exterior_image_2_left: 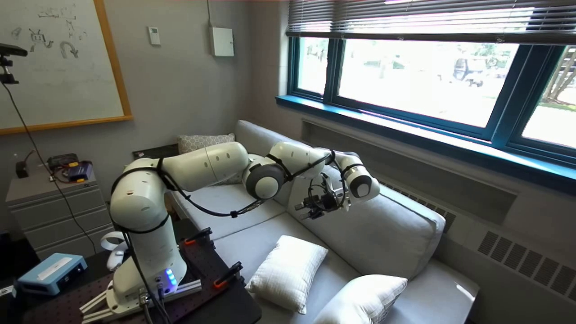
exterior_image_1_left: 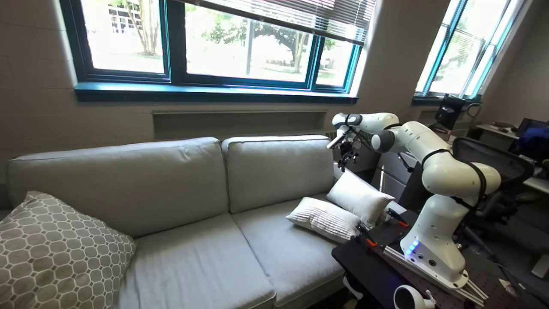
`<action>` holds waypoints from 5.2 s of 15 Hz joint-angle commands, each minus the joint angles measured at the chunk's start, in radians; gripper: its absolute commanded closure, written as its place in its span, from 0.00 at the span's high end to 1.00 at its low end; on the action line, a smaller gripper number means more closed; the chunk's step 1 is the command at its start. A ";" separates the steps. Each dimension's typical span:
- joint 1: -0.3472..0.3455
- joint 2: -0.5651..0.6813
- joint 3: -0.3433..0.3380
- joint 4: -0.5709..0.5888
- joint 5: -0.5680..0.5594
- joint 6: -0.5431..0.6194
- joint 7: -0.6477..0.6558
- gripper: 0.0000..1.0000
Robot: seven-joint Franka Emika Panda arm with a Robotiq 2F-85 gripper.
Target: Arrange the cushions on the couch
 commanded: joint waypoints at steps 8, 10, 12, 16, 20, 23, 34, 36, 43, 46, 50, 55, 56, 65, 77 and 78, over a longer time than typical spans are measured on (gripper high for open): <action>0.007 0.022 0.003 0.004 0.108 0.145 0.194 1.00; 0.021 0.056 0.023 0.016 0.192 0.280 0.296 1.00; 0.044 0.097 0.037 0.026 0.254 0.440 0.376 1.00; 0.086 0.219 0.091 0.067 0.242 0.753 0.555 1.00; 0.125 0.174 0.101 -0.132 0.197 1.012 0.708 1.00; 0.117 0.176 0.126 -0.138 0.172 1.011 0.680 1.00; 0.215 0.176 0.083 -0.277 0.010 1.164 0.971 1.00; 0.210 0.178 0.090 -0.332 0.002 1.202 0.991 1.00; 0.165 0.179 0.078 -0.445 0.015 1.229 1.048 0.75; 0.155 0.177 0.073 -0.439 0.012 1.216 1.090 0.52; 0.154 0.167 0.069 -0.421 0.004 1.195 1.138 0.23; 0.140 0.150 0.067 -0.407 0.006 1.209 1.155 0.00; 0.135 0.147 0.064 -0.404 0.006 1.221 1.155 0.00; 0.054 0.084 -0.030 -0.458 0.065 1.466 1.161 0.00; 0.196 0.014 -0.268 -0.663 0.311 1.768 1.164 0.00; 0.200 0.013 -0.265 -0.662 0.309 1.761 1.158 0.00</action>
